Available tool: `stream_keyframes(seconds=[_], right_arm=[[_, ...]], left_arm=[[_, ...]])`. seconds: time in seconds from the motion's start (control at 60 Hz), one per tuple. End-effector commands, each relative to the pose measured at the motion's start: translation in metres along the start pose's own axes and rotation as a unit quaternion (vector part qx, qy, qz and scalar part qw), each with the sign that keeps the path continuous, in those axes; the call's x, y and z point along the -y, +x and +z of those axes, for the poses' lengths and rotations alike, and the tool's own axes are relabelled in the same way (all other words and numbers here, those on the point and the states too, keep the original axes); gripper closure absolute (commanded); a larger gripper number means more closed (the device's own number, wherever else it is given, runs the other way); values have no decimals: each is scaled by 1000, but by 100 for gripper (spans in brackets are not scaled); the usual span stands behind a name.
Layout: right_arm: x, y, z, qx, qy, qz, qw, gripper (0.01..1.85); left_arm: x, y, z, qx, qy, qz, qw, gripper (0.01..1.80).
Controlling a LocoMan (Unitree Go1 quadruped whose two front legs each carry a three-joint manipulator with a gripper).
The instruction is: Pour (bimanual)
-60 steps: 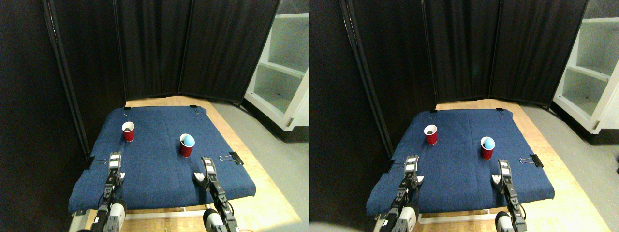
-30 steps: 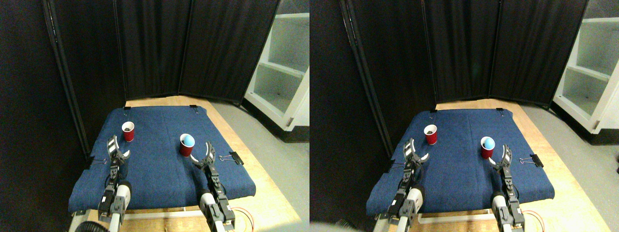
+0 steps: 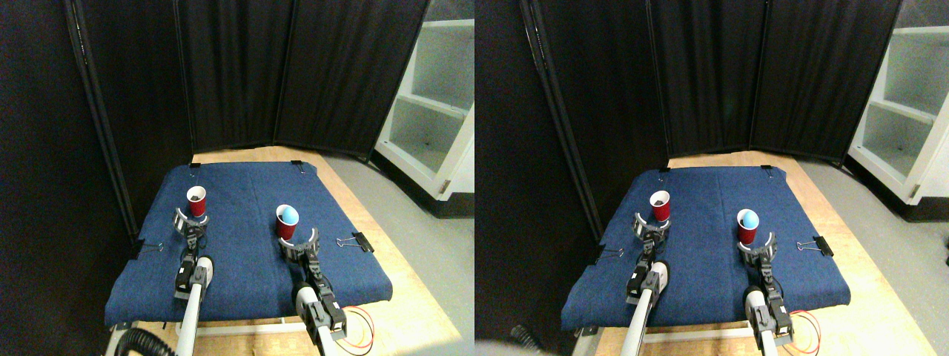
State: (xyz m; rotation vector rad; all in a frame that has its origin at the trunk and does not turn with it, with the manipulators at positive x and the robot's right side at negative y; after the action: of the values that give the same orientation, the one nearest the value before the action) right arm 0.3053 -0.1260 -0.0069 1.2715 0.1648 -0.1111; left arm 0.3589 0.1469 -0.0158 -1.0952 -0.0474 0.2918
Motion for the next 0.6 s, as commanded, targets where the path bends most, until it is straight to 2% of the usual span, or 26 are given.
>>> stream_keyframes(seconds=[0.017, 0.183, 0.267, 0.6], right_arm=[[-10, 1, -4, -7, 4, 24, 1000, 100], [-11, 7, -14, -16, 65, 5, 998, 97], [-11, 12, -18, -17, 77, 9, 997, 94], [-11, 30, -18, -10, 112, 8, 994, 94]], left_arm=[[4, 7, -7, -10, -29, -8, 999, 84], [6, 15, -11, -23, -64, 2, 998, 82], [5, 19, -12, -26, -63, 4, 998, 82], [-4, 34, -19, -16, -117, 30, 993, 90]])
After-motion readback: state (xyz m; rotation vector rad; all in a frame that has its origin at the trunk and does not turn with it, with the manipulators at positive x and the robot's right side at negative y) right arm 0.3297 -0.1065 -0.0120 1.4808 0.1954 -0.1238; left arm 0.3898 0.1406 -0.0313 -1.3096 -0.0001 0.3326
